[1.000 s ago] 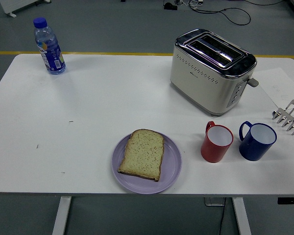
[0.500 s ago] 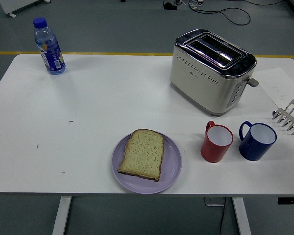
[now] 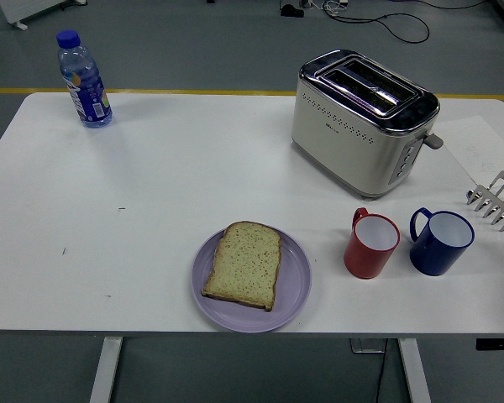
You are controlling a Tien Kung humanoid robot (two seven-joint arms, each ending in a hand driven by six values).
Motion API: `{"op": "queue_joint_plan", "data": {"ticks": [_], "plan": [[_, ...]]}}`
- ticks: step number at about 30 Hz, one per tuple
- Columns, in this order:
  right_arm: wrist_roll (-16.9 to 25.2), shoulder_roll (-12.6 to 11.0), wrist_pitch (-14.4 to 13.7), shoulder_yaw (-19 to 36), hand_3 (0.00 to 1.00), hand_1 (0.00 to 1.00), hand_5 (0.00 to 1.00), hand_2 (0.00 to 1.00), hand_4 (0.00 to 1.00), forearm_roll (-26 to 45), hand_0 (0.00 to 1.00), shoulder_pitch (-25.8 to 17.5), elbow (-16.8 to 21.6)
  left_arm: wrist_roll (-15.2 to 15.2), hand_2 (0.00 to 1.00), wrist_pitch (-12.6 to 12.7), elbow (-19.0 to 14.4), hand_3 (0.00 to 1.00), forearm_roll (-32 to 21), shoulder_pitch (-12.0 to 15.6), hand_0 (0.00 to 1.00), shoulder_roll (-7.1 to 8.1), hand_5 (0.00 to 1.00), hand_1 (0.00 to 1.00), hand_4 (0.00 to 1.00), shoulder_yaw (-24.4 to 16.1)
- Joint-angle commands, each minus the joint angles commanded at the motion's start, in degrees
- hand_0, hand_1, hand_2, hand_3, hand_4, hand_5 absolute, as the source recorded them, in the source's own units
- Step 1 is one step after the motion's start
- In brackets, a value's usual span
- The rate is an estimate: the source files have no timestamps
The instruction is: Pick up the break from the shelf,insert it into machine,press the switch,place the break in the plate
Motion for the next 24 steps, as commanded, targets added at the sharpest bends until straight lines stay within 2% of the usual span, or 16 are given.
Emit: {"op": "queue_joint_plan", "data": {"ticks": [15,22,24], "plan": [[0.0,1.35,-0.51,1.84,0.644,0.714,0.234,0.719,0.571,-0.55,0.739,0.94,-6.63,-0.06,0.474,-0.47,0.0,0.546,2.31,0.3,0.606,0.0,0.926,0.469,0.283,-1.13],[-0.05,1.71,-0.59,2.23,0.638,0.713,0.222,0.718,0.558,-0.98,0.742,1.47,-7.65,-0.19,0.472,-0.7,0.0,0.547,1.35,0.08,0.606,0.0,0.925,0.469,0.285,0.22],[-0.03,1.66,-0.59,2.58,0.638,0.713,0.222,0.718,0.558,-1.04,0.742,1.42,-7.72,-0.46,0.472,-0.57,0.0,0.547,-0.77,0.33,0.606,0.0,0.925,0.469,0.285,1.04]]}}
